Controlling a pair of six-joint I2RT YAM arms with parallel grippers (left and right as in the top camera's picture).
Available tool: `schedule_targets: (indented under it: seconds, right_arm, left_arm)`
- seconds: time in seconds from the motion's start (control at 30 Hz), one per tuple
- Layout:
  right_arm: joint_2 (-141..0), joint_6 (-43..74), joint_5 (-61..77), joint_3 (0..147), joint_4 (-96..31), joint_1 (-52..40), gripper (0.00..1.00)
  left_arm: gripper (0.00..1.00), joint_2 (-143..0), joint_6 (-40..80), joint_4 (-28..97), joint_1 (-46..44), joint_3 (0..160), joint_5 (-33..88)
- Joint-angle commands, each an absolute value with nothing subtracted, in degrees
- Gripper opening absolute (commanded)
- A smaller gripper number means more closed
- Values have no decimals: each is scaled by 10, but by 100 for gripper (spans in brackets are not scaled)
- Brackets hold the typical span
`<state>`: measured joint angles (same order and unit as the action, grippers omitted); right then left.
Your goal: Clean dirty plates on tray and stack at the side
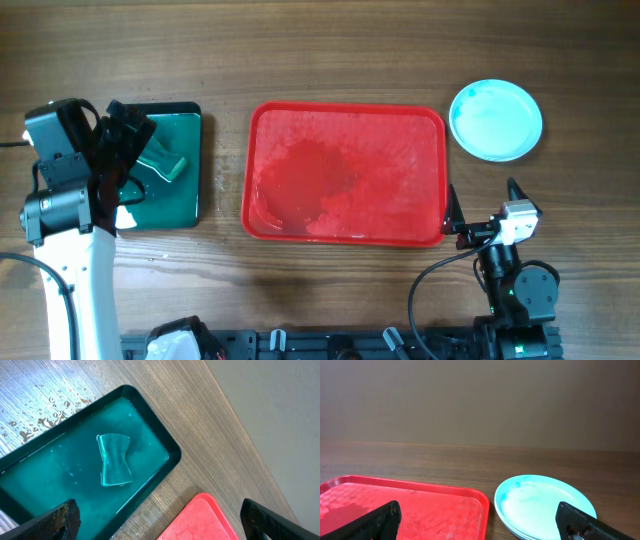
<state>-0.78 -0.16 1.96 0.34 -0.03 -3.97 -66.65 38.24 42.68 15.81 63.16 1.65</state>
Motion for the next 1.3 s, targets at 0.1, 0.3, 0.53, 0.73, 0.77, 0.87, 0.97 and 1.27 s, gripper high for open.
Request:
schedule_targets:
  seconds: [0.1, 0.3, 0.53, 0.73, 0.77, 0.87, 0.97, 1.27]
  right_arm:
    - [-2, -10, 31, 3, 1, -37, 100]
    - [-2, -10, 31, 3, 1, -37, 100]
    - [-2, -11, 31, 3, 1, -37, 100]
    - [-2, -11, 31, 3, 1, -37, 100]
    - [-2, -11, 31, 3, 1, -37, 100]
    - [-2, -11, 31, 3, 1, -37, 100]
    - [-2, -11, 31, 3, 1, -37, 100]
    - [-2, -11, 31, 3, 1, -37, 100]
  left_arm:
    - [100, -665, 378, 425, 160, 633, 21]
    - [100, -665, 375, 435, 160, 633, 14]
    - [100, -680, 316, 542, 102, 576, 32]
    - [100, -608, 183, 304, -2, 388, 32]
    - [100, -585, 168, 249, -13, 348, 32]
    - [100, -499, 154, 96, -21, 225, 32]
    - [100, -401, 138, -19, -21, 120, 32]
    - [100, -166, 107, -73, -21, 5, 23]
